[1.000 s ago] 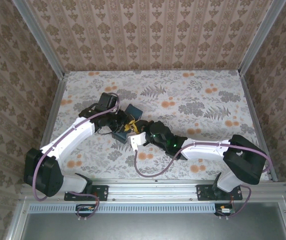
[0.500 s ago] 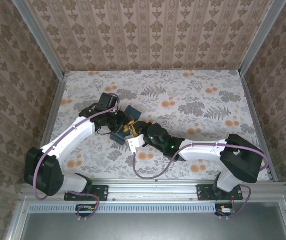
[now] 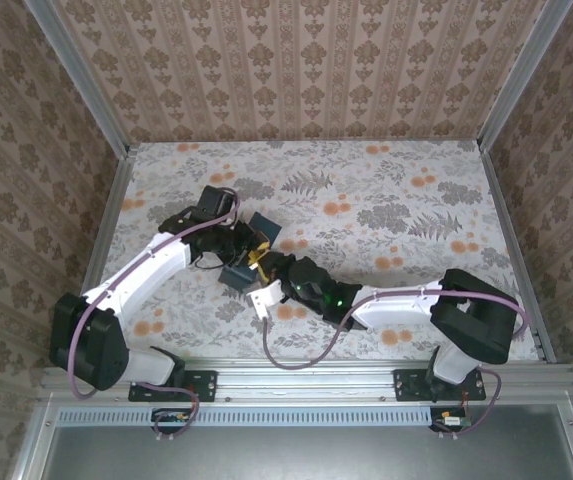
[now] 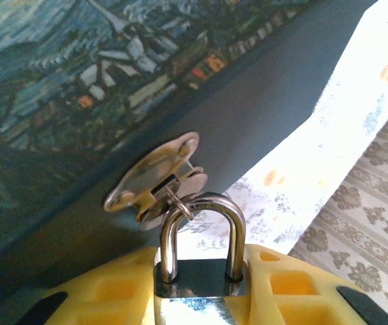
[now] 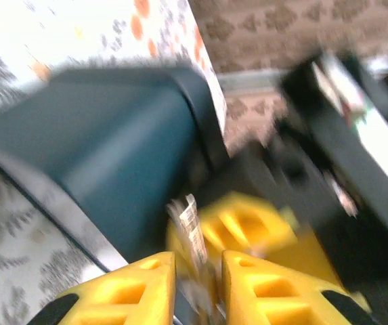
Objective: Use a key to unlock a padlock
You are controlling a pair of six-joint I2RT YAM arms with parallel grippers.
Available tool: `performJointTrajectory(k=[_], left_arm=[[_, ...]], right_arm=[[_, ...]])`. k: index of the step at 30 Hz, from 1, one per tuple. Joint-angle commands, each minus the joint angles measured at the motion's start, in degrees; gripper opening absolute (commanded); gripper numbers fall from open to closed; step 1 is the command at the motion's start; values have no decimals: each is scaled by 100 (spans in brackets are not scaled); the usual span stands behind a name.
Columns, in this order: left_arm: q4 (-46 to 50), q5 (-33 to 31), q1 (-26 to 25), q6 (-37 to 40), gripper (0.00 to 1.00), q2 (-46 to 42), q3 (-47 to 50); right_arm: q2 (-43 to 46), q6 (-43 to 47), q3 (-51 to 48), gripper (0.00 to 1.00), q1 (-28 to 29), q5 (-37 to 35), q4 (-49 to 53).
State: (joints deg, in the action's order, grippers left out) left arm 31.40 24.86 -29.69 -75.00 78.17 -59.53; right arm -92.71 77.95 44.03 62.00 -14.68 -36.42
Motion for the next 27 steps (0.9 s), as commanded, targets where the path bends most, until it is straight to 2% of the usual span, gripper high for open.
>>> performJointTrajectory(k=[1, 3, 9, 11, 19, 23, 27], left_arm=[[-722, 322, -10, -67, 0, -39, -238], [-727, 326, -10, -67, 0, -56, -237], [-709, 295, 66, -39, 0, -157, -108], [-722, 308, 95, -24, 0, -162, -85], [-719, 333, 104, 21, 0, -138, -92], [-714, 335, 95, 29, 0, -110, -155], [-714, 344, 84, 47, 0, -85, -195]], right_arm=[[-128, 28, -33, 17, 210, 394, 281], [-118, -63, -16, 15, 208, 350, 406], [135, -501, -359, 19, 145, 19, -223], [455, -814, -474, 20, 66, 20, 94], [955, -1087, -800, 23, -323, 5, -36], [791, -959, -637, 25, -398, 195, -195], [250, -506, -479, 26, -397, 152, -809]])
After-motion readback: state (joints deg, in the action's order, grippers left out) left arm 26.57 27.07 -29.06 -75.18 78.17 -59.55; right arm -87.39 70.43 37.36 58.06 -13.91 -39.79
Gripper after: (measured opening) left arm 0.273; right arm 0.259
